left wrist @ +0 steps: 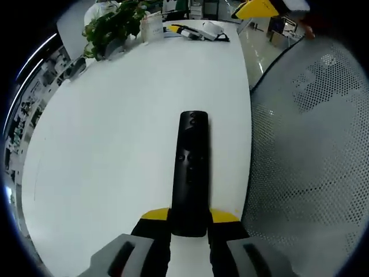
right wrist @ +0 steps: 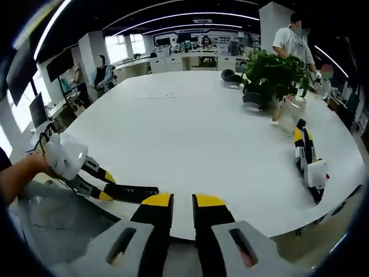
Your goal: Press the specified remote control buttons in sequence, fully releasing each button before pressing the next.
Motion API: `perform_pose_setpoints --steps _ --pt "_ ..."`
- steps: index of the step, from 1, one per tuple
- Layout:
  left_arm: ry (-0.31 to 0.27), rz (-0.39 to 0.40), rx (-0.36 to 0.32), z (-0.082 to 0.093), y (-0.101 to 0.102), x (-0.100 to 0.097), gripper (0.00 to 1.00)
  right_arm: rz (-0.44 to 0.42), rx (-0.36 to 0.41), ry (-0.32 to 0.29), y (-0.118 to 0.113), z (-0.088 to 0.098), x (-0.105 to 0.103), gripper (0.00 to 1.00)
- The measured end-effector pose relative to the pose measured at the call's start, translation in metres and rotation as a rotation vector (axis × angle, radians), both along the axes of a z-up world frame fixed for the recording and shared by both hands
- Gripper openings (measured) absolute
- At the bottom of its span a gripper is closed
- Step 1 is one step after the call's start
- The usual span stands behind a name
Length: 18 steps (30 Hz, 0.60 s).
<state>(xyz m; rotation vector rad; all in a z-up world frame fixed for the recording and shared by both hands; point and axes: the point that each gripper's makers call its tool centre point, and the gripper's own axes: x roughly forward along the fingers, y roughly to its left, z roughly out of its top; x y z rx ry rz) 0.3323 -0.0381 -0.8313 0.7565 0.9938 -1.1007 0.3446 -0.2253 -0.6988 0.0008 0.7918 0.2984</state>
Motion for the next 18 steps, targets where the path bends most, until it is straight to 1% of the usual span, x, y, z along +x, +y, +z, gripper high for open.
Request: perform_pose_setpoints --steps 2,3,4,6,8,10,11,13,15,18 --pt "-0.008 0.003 -0.040 0.000 0.000 0.000 0.24 0.011 0.059 0.019 0.010 0.005 0.007 0.03" --pt "-0.012 -0.001 -0.056 0.000 0.000 0.001 0.24 0.009 0.094 0.006 0.017 0.010 0.015 0.01" --pt "-0.013 0.000 -0.072 0.001 0.000 0.001 0.24 0.015 0.104 0.000 0.020 0.012 0.021 0.00" --pt "-0.015 0.007 -0.097 0.001 0.001 0.000 0.24 0.026 0.143 0.015 0.034 0.010 0.033 0.00" --pt "-0.025 0.005 -0.103 0.001 0.000 0.000 0.24 0.042 0.213 0.060 0.052 0.004 0.040 0.00" --pt "-0.027 0.002 -0.103 0.001 -0.001 0.000 0.24 0.029 0.269 0.115 0.064 -0.005 0.045 0.00" --pt "-0.028 -0.002 -0.103 0.001 -0.001 0.000 0.24 0.023 0.275 0.113 0.067 -0.008 0.050 0.00" --pt "-0.026 -0.015 -0.112 0.001 -0.001 0.000 0.24 0.020 0.285 0.129 0.073 -0.019 0.056 0.00" --pt "-0.028 -0.020 -0.127 0.001 -0.002 -0.001 0.24 0.017 0.283 0.171 0.076 -0.032 0.055 0.00" --pt "-0.029 -0.031 -0.137 0.001 -0.003 -0.003 0.24 -0.001 0.261 0.189 0.071 -0.050 0.055 0.00"
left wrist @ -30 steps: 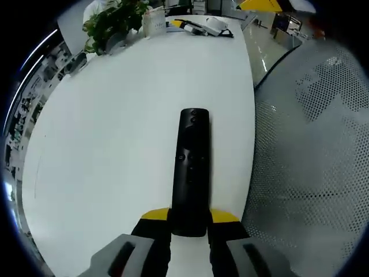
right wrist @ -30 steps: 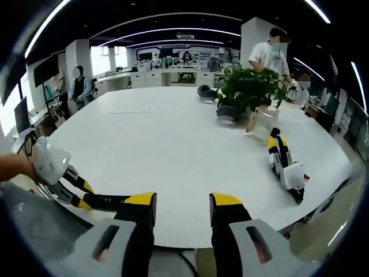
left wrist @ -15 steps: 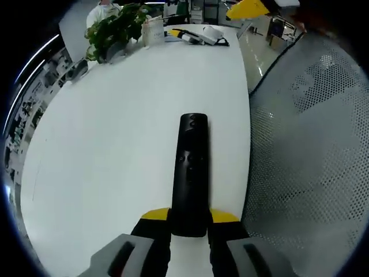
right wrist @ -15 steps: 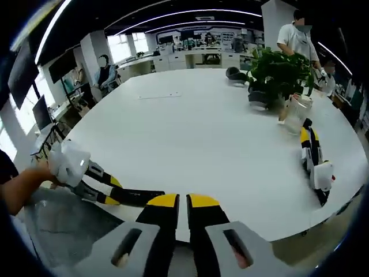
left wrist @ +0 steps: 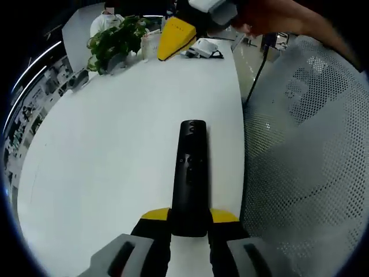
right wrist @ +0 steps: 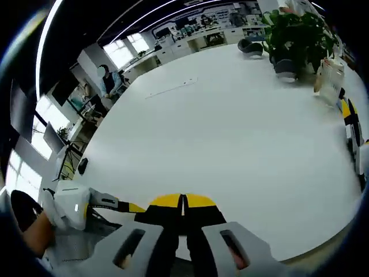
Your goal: Press the specified remote control buttons in sequence, fully releasing each button before pressing the next.
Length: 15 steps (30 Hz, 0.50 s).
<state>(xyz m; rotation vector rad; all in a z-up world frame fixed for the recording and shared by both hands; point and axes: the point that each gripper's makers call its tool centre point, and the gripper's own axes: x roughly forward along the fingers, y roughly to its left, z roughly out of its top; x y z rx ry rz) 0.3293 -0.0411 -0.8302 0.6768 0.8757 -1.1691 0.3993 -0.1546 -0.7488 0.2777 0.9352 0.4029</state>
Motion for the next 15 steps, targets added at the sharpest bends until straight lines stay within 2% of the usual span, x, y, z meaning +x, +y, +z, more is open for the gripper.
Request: perform_pose_setpoints --steps 2,3,5,6,7,9,11,12,15 --pt "0.000 -0.012 0.002 0.000 -0.002 -0.002 0.24 -0.007 0.003 0.054 -0.002 -0.013 -0.006 0.00" --pt "-0.002 -0.019 0.007 0.000 -0.002 -0.002 0.24 -0.001 0.030 0.106 0.001 -0.019 -0.012 0.00" --pt "0.000 -0.025 0.010 0.000 -0.003 -0.003 0.24 -0.027 0.128 0.316 0.010 -0.025 -0.028 0.00" --pt "0.000 -0.026 0.011 0.000 -0.003 -0.003 0.24 -0.053 0.154 0.325 0.011 -0.023 -0.025 0.00" --pt "0.001 -0.026 0.011 0.000 -0.003 -0.003 0.24 -0.073 0.176 0.301 0.011 -0.021 -0.022 0.00" --pt "0.002 -0.022 0.010 0.000 -0.003 -0.003 0.24 -0.094 0.150 0.300 0.005 -0.024 -0.022 0.00" --pt "0.004 -0.022 0.010 0.000 -0.003 -0.002 0.24 -0.077 0.125 0.383 0.003 -0.032 -0.030 0.00" --pt "0.005 -0.022 0.011 0.000 -0.003 -0.002 0.24 -0.055 0.116 0.447 0.005 -0.036 -0.037 0.00" --pt "0.007 -0.025 0.011 0.000 -0.003 -0.002 0.24 -0.019 0.085 0.510 0.009 -0.046 -0.043 0.00"
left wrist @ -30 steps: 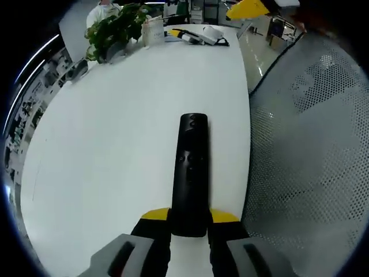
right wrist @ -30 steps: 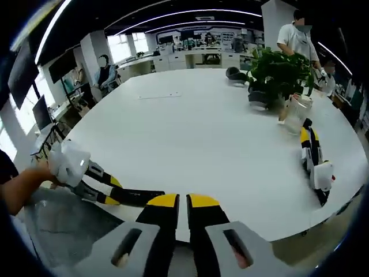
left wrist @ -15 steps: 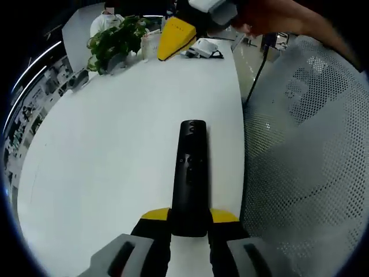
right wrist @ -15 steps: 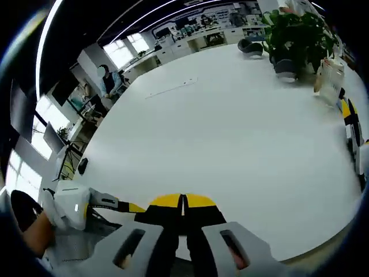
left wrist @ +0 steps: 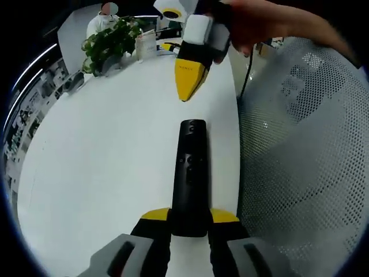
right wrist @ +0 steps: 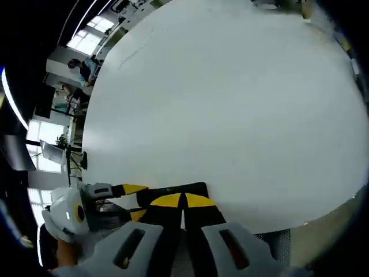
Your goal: Press the specified remote control buttons in sequence, fully releasing each button before pressing the next.
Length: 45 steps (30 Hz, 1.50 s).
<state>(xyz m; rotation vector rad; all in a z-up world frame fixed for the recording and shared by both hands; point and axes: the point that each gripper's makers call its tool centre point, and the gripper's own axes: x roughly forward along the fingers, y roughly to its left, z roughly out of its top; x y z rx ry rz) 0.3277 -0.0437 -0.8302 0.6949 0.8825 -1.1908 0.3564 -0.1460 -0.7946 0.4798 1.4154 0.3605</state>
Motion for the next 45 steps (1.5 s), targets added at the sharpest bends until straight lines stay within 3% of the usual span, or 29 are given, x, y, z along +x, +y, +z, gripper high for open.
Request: perform_pose_setpoints --steps 8,12,19,30,39,45 --pt "0.000 -0.011 0.000 0.000 0.000 0.000 0.24 0.070 -0.081 -0.045 -0.002 -0.013 0.001 0.00" --pt "0.000 -0.035 0.009 -0.001 -0.001 0.000 0.24 0.082 -0.066 0.001 0.002 -0.019 -0.006 0.00" --pt "0.003 -0.042 0.011 -0.001 -0.001 0.000 0.24 0.087 -0.088 0.028 -0.002 -0.026 -0.010 0.00" --pt "0.003 -0.046 0.017 -0.001 -0.001 -0.001 0.24 0.091 -0.097 0.012 -0.002 -0.028 -0.009 0.00" --pt "0.012 -0.038 0.014 -0.001 -0.002 0.000 0.24 0.309 -0.208 -0.113 0.000 -0.028 -0.011 0.00" --pt "0.013 -0.036 0.012 -0.001 -0.002 0.000 0.24 0.376 -0.281 -0.148 0.002 -0.029 -0.009 0.00"
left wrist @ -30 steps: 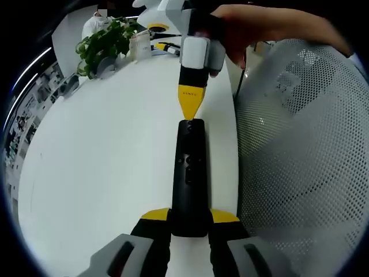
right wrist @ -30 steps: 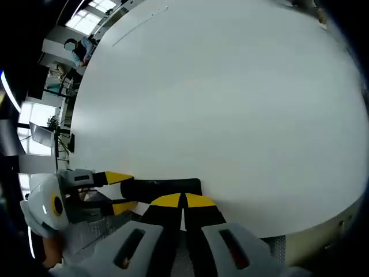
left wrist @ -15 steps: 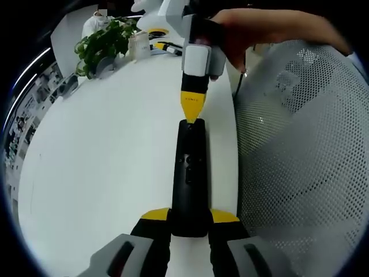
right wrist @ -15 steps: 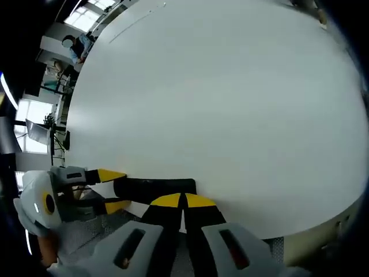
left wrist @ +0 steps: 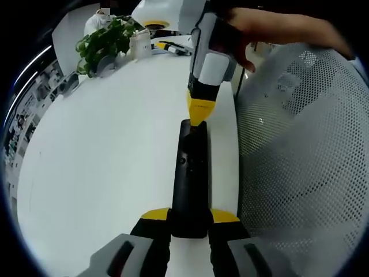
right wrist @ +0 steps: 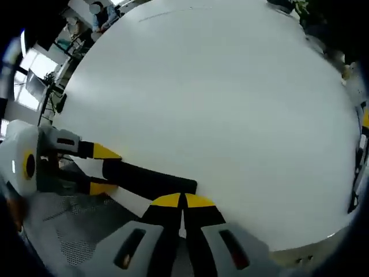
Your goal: Press the specified remote control buttons in sequence, fully releasing each button before pressing the next.
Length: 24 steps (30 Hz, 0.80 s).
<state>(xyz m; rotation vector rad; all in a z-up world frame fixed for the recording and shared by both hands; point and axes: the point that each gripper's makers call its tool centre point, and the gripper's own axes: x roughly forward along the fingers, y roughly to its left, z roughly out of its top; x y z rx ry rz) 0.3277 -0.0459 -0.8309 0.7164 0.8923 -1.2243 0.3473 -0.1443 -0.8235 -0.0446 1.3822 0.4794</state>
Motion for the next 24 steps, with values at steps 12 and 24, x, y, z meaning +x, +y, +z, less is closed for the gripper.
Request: perform_pose_setpoints --steps 12,24 --pt "-0.006 -0.001 -0.005 0.0003 -0.0003 0.0000 0.24 -0.050 0.018 0.024 -0.0016 0.0012 0.0006 0.00" --pt "-0.007 -0.002 -0.004 0.0003 -0.0007 0.0000 0.24 -0.087 0.083 0.023 0.0044 0.0056 0.0034 0.00"
